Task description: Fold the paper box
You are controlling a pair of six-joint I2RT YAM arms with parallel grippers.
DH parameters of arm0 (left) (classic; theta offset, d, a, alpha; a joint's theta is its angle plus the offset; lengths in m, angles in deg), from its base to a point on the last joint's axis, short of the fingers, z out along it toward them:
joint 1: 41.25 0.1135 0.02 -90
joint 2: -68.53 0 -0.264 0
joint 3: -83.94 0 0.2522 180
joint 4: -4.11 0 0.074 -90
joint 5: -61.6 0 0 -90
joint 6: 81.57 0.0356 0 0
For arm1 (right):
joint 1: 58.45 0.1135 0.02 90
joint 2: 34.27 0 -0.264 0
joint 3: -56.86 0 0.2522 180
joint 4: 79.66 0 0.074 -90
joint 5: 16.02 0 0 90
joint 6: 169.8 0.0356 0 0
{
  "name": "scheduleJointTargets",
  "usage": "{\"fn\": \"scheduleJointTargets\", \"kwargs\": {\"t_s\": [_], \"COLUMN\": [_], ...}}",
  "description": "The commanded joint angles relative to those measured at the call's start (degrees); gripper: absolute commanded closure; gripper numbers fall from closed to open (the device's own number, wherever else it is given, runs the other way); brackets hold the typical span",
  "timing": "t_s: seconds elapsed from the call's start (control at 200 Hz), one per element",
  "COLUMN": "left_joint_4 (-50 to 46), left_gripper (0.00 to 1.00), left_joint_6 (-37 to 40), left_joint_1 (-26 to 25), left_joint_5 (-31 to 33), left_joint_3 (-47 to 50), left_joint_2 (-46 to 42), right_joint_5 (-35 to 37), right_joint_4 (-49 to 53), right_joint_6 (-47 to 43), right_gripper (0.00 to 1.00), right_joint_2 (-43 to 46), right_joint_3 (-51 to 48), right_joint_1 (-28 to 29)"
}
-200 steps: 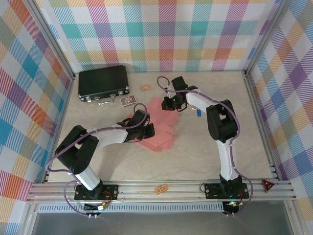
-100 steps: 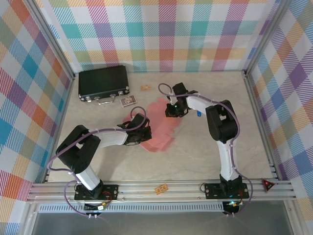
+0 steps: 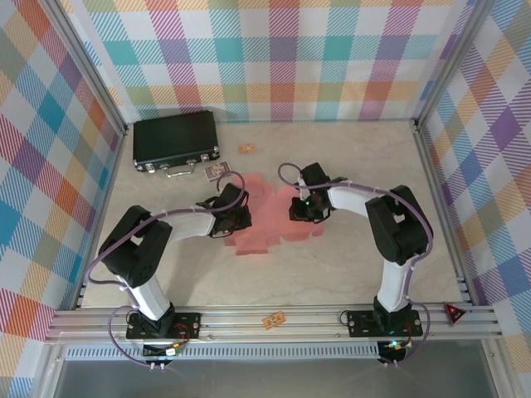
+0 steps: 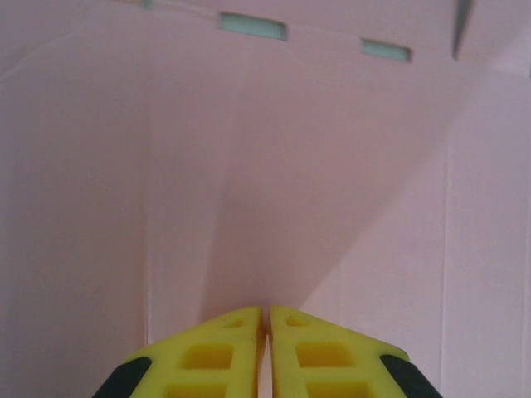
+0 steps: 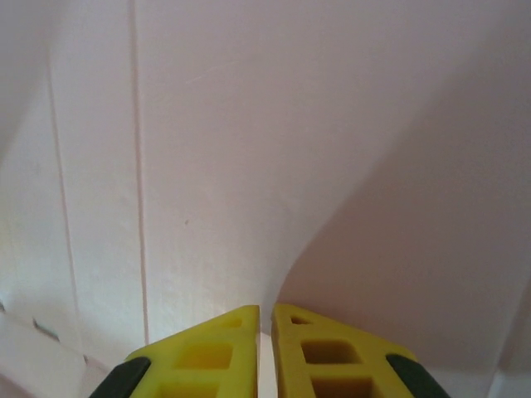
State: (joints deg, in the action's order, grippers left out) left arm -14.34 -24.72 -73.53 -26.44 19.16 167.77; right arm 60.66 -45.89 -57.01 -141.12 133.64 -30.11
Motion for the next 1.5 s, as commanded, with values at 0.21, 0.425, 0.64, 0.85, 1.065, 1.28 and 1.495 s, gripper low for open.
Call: {"fn": "scheduleJointTargets", "kwargs": {"t_s": [0.21,0.425,0.64,0.85,1.065,1.28,1.495], "left_joint_4": [-6.9,-11.7,-16.0,-12.3,-11.7,-8.1,-8.7], "left_gripper": [0.85,0.80,0.75,0.90,1.00,1.00,1.00], "left_joint_6": [8.6,10.9,7.8,-1.0,-2.9,0.5,6.2], "left_joint_1": [1.9,2.1,1.7,-0.4,-1.0,-1.0,-0.9], "left_joint_5": [-3.6,-6.9,-6.9,-6.0,-4.6,-3.9,-5.8], "left_joint_3": [-12.8,-21.1,-21.1,-13.3,-11.4,-12.2,-18.5], "left_joint_2": [11.6,13.4,6.7,2.9,4.9,9.0,14.9], "right_joint_5": [0.1,1.6,7.7,13.7,13.9,8.7,6.0], "right_joint_4": [-3.8,-3.3,1.6,6.5,7.4,4.7,0.2], "right_joint_6": [8.5,9.4,3.0,-2.0,-2.3,0.6,6.8], "right_gripper": [0.84,0.81,0.80,0.83,0.91,0.91,0.89], "right_joint_2": [6.0,11.4,13.5,8.3,5.0,5.3,6.9], "right_joint_3": [-10.6,-9.9,-4.9,-0.3,-1.1,-6.3,-11.7], "right_joint_1": [5.3,7.1,6.2,4.3,4.3,6.4,8.5]}}
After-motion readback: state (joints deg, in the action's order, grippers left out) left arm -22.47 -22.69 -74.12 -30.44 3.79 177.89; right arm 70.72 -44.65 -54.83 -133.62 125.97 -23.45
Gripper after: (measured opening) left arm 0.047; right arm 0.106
